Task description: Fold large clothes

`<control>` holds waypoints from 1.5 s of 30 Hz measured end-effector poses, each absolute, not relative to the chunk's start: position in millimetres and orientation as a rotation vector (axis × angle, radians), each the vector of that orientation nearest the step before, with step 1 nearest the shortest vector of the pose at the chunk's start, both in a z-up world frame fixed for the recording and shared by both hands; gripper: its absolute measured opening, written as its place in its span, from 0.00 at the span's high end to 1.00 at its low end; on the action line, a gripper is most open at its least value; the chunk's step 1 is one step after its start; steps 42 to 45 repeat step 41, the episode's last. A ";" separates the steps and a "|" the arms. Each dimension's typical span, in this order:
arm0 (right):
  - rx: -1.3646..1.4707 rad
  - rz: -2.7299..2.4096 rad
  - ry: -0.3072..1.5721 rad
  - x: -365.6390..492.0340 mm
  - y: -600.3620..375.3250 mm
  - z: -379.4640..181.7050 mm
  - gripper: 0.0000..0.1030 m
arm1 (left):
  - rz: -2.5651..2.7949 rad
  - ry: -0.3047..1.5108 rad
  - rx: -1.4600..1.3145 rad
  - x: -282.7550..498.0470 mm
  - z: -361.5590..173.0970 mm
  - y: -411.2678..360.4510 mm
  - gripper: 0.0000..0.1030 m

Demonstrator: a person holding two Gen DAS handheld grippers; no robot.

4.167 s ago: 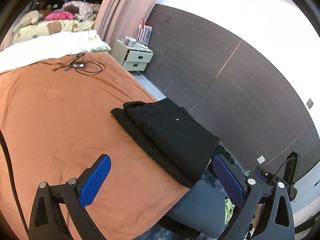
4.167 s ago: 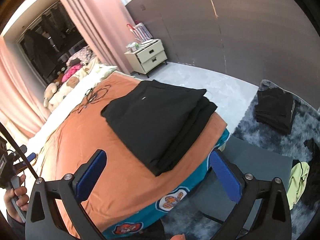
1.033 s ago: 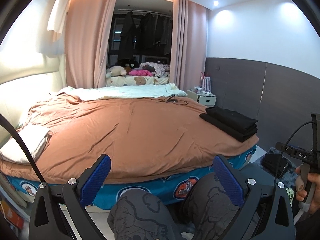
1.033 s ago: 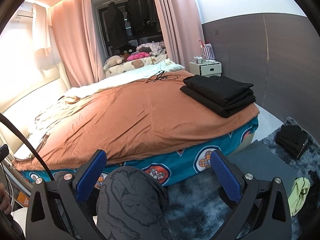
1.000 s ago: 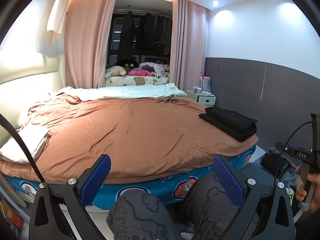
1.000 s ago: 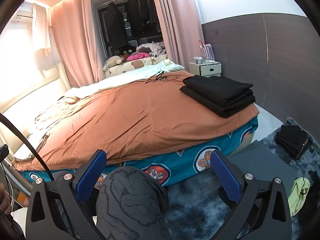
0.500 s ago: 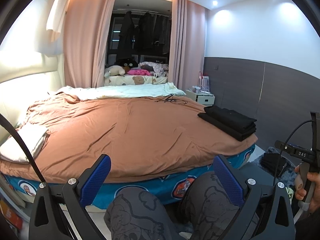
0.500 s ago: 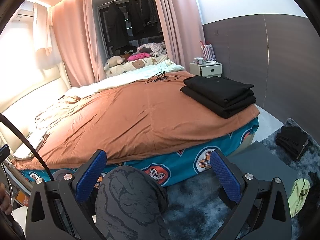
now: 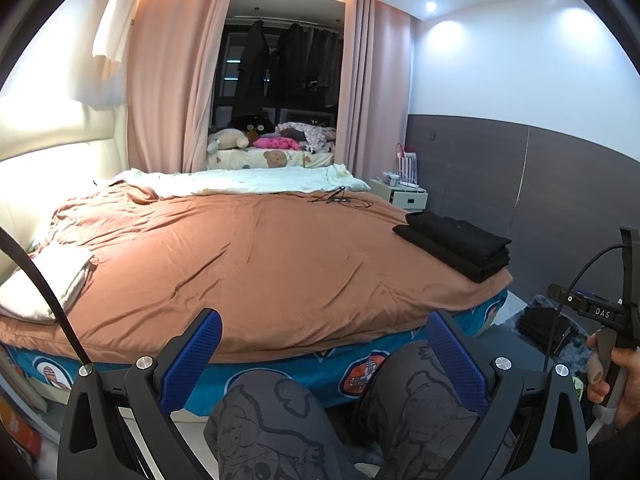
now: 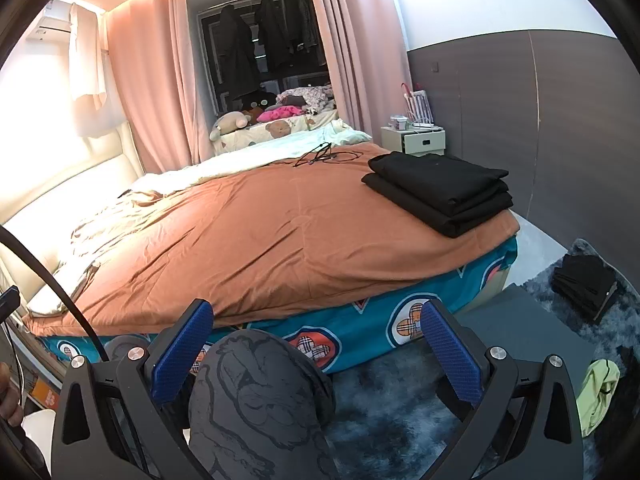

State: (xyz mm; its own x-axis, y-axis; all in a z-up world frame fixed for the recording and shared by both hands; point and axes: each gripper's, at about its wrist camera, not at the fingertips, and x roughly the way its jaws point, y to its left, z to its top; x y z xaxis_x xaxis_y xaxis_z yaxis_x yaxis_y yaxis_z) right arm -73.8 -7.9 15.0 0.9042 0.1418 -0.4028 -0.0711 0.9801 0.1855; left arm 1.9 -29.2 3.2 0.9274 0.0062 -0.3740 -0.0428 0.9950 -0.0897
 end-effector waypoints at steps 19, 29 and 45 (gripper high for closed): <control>0.171 0.117 0.424 -78.7 -9.5 13.0 0.00 | 0.030 0.372 -0.108 -4.5 3.0 -29.5 0.00; 0.166 0.127 0.412 -84.6 -14.7 13.0 0.00 | 0.034 0.351 -0.105 -14.6 6.4 -38.9 0.00; 0.161 0.134 0.401 -87.7 -23.0 13.8 0.00 | 0.043 0.312 -0.099 -27.6 13.8 -50.1 0.00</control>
